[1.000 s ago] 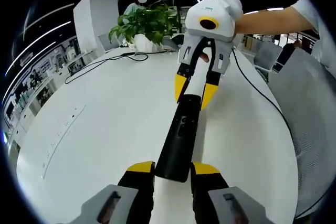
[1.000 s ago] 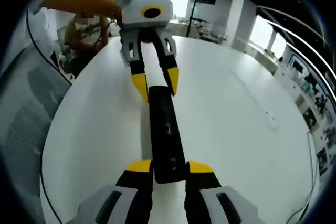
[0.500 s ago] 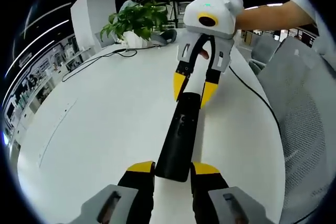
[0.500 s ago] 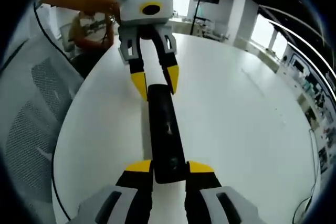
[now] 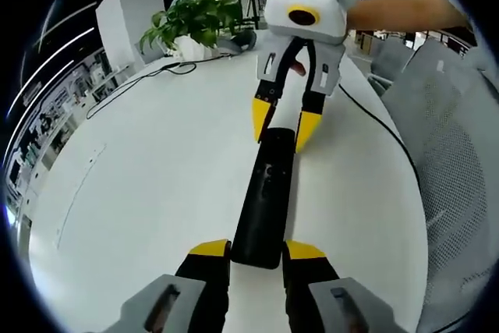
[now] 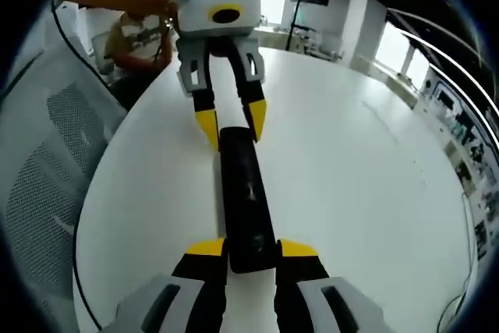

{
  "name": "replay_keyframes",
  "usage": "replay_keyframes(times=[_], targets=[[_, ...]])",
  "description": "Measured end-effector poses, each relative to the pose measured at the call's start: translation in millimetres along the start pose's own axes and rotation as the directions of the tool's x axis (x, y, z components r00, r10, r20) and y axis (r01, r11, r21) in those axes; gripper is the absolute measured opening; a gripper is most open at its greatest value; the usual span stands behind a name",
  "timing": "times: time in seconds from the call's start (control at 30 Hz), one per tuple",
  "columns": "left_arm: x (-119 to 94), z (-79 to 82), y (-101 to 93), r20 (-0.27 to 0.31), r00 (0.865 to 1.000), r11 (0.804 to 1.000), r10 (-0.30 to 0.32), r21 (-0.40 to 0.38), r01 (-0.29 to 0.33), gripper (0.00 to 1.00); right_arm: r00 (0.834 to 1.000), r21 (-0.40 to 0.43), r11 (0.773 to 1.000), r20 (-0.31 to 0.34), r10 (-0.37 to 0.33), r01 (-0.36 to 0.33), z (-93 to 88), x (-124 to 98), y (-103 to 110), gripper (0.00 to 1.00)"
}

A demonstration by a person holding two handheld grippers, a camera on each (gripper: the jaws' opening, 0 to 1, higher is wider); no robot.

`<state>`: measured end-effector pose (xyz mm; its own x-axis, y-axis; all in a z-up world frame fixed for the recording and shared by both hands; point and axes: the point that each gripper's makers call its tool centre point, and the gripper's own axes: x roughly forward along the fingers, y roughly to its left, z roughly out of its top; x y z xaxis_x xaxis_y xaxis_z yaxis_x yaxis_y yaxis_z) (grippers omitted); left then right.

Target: Press the specified remote control buttons in sequence, fully releasing each button before pressing the next.

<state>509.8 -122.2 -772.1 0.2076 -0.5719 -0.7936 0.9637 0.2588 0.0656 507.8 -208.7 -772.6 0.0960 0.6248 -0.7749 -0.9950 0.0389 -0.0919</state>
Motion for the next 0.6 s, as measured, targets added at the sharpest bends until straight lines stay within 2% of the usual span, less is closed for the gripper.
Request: replay_keyframes(times=[0.1,0.13,0.2,0.6], targets=[[2.0,-2.2,-0.4,-0.028,1.000,1.000,-0.005,0.016,0.005,0.25,1.000,0.002,1.000,0.004,0.006,-0.006,0.1,-0.1,-0.1,0.20],[2.5,-3.7,0.4,-0.047,0.999,0.999,-0.001,0.048,0.003,0.25,1.000,0.007,1.000,0.008,0.008,-0.008,0.8,-0.1,0.0,0.20],[3.4,-3.5,0.5,-0.056,0.998,0.999,-0.011,0.029,0.013,0.25,1.000,0.000,1.000,0.002,0.008,-0.008,-0.1,0.5,-0.2,0.20],[4.9,-2.7,2.7,-0.089,0.996,0.999,-0.026,0.030,0.028,0.25,1.000,0.014,1.000,0.005,0.018,-0.018,-4.5,2.0,-1.9,0.20]])
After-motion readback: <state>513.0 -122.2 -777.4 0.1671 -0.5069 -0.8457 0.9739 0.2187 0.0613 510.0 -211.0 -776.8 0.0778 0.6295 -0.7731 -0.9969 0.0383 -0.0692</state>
